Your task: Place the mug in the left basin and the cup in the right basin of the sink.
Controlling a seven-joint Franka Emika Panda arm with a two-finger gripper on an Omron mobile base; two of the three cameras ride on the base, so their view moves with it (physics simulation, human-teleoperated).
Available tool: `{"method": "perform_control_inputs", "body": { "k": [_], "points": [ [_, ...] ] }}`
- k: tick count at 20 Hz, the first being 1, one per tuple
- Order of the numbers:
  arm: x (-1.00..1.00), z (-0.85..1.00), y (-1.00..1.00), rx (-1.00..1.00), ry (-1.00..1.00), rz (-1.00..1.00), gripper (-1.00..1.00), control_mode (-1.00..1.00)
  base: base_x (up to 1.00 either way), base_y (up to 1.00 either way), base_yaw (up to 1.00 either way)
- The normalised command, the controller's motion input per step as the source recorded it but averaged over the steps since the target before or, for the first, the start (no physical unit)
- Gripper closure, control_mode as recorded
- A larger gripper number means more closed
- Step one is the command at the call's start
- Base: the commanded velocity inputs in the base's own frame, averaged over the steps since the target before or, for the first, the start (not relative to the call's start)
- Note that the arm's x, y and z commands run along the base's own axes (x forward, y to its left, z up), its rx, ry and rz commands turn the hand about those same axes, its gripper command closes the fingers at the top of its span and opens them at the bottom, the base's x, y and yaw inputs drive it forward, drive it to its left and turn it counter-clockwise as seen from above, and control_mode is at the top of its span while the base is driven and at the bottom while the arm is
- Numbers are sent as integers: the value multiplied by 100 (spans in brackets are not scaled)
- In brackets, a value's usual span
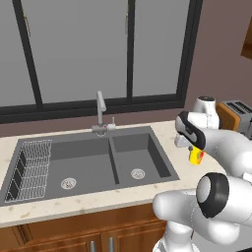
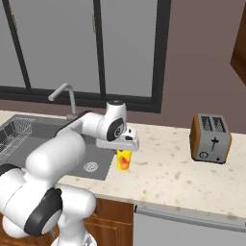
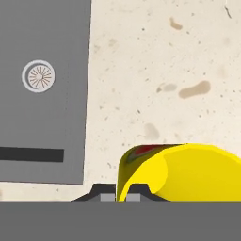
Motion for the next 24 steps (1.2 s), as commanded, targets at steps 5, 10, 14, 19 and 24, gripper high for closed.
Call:
{"method": "perform_control_inputs", "body": {
  "k": [5, 10, 14, 19, 24],
  "points": [
    [11, 0, 51, 0, -3, 4, 100, -100, 0, 0, 0],
    [29, 0, 53, 0, -3, 6, 100, -100, 0, 0, 0],
    [35, 0, 54, 0, -1, 6, 100, -100, 0, 0, 0],
    [34, 0, 50, 0, 0, 7, 100, -100, 0, 0, 0],
    [32, 0, 43, 0, 0, 5, 100, -100, 0, 0, 0]
  ]
}}
